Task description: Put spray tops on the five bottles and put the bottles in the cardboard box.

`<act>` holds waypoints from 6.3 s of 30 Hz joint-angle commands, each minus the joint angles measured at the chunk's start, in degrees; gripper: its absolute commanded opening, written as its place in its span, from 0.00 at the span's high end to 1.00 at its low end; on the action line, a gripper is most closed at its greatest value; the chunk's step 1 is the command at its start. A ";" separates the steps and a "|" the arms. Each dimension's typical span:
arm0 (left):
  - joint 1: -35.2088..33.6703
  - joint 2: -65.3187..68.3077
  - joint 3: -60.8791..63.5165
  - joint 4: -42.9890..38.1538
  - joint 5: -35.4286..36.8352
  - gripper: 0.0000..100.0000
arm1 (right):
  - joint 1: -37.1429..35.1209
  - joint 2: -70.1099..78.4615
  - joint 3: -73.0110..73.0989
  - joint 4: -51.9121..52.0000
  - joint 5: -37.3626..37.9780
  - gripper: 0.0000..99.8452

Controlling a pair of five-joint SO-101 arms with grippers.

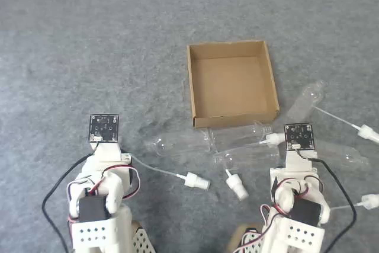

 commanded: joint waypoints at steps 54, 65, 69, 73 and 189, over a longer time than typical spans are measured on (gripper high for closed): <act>-0.09 -1.14 -0.48 0.26 0.35 0.99 | 0.31 -0.92 1.32 0.22 0.44 0.97; -0.09 -1.14 -0.48 0.26 0.35 0.99 | 0.31 -0.92 1.32 0.22 0.44 0.97; -0.09 -1.14 -0.48 0.26 0.35 0.99 | 0.31 -0.92 1.32 0.22 0.44 0.97; -0.09 -1.14 -0.48 0.26 0.35 0.99 | 0.31 -0.92 1.32 0.22 0.44 0.97; -0.26 -1.14 -0.48 0.26 0.09 0.99 | 23.69 104.48 -79.38 -22.81 -42.90 0.76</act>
